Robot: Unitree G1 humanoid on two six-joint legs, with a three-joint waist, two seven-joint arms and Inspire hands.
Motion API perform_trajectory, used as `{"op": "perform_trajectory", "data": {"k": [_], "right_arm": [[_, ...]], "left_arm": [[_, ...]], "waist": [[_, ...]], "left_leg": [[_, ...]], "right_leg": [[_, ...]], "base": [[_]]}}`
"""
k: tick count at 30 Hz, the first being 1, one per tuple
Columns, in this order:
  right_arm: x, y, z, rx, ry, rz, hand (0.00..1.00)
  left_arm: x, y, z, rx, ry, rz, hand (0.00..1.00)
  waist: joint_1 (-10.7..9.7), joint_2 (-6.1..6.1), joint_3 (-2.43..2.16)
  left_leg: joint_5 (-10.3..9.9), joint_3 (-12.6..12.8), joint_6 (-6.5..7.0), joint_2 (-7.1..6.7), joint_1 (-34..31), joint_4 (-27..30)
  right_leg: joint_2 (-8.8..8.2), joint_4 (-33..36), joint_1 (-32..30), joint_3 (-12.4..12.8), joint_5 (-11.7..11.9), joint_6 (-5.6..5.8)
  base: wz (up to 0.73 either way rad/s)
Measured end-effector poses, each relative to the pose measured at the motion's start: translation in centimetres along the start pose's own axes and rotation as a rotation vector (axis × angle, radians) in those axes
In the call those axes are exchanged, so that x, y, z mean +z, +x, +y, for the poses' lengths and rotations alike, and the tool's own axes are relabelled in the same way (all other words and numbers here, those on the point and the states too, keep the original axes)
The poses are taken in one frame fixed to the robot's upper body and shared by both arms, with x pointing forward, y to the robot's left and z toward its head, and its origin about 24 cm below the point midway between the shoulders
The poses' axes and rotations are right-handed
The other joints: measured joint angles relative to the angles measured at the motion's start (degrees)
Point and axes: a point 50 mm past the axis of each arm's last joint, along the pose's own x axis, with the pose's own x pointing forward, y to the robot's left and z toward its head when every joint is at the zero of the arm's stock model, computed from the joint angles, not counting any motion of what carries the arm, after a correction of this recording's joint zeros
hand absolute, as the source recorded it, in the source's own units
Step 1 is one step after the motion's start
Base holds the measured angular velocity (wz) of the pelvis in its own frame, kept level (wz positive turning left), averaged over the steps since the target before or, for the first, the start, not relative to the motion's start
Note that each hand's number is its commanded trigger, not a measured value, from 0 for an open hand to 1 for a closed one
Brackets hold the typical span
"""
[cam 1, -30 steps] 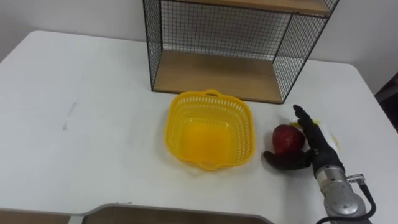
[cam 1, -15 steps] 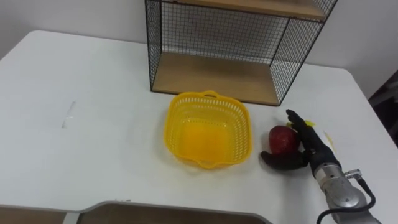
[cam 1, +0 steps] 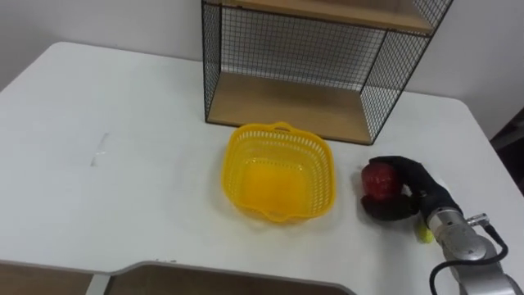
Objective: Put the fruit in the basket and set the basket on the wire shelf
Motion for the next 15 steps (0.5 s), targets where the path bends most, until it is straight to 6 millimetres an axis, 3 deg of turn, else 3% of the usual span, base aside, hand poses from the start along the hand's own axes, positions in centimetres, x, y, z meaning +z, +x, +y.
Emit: {"op": "perform_trajectory", "data": {"k": [3,15], "right_arm": [[-0.16,0.1,-0.44,-0.009,-0.032,0.017,1.0],[-0.31,0.44,-0.47,-0.023,0.072,0.036,1.0]], "left_arm": [[0.1,0.02,0.14,0.004,0.006,-0.002,0.0],[-0.25,0.01,-0.04,-0.005,0.006,0.0,0.0]], "waist": [[0.2,-0.11,-0.28],[0.4,-0.11,-0.19]], "left_leg": [[0.0,-0.2,-0.01,0.0,0.1,0.0],[0.0,0.0,-0.05,0.06,1.2,-0.5]], "right_leg": [[0.07,0.0,0.3,0.0,0.0,0.0],[0.23,-0.1,1.1,0.4,0.0,-0.01]], "base": [[0.05],[0.0]]}}
